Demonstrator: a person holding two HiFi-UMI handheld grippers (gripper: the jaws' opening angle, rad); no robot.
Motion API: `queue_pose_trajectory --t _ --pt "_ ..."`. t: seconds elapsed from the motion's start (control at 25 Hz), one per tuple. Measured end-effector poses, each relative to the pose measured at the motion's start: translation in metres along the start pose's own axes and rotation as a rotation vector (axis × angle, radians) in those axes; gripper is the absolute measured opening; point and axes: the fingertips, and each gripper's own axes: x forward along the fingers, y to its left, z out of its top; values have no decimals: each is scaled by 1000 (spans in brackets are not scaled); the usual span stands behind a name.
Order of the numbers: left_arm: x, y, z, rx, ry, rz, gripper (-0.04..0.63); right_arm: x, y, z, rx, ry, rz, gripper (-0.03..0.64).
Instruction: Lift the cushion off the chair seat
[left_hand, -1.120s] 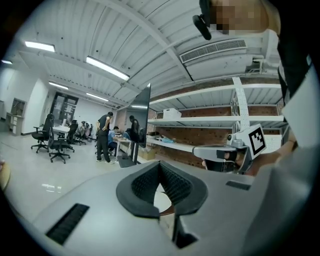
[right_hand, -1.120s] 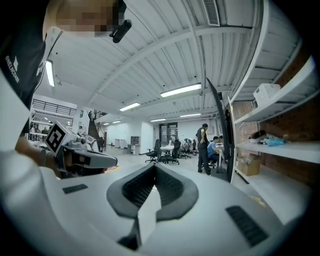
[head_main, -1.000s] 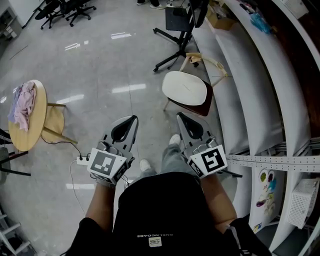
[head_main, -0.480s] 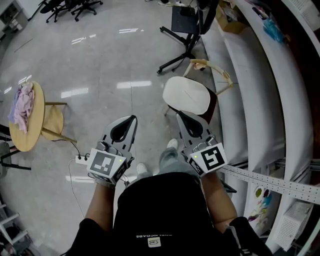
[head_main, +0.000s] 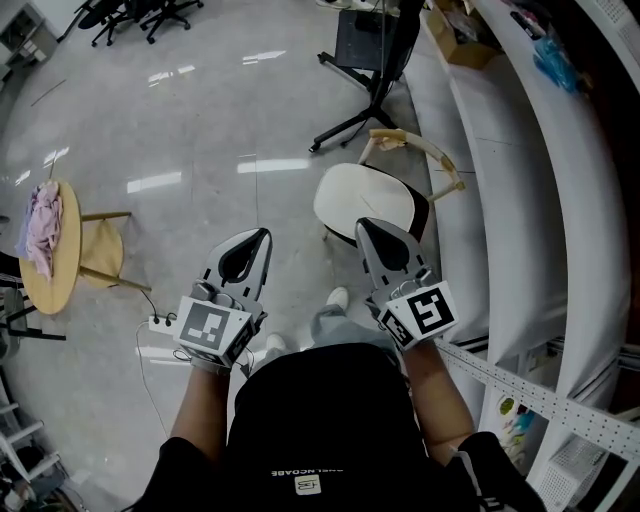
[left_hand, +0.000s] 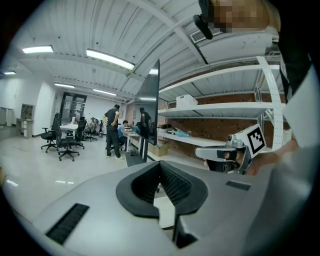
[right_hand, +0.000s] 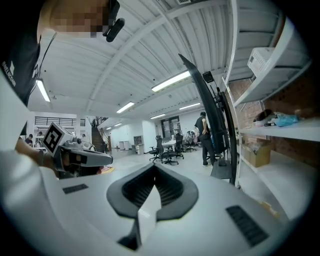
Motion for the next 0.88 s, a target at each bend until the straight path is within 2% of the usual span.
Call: queue_pose_trajectory --t 0.48,0.88 --pt "76 -26 7 40 57 39 12 -3 -89 2 45 -16 20 11" --pt "112 -35 -2 49 98 16 12 -15 -128 -2 77 -18 -24 11"
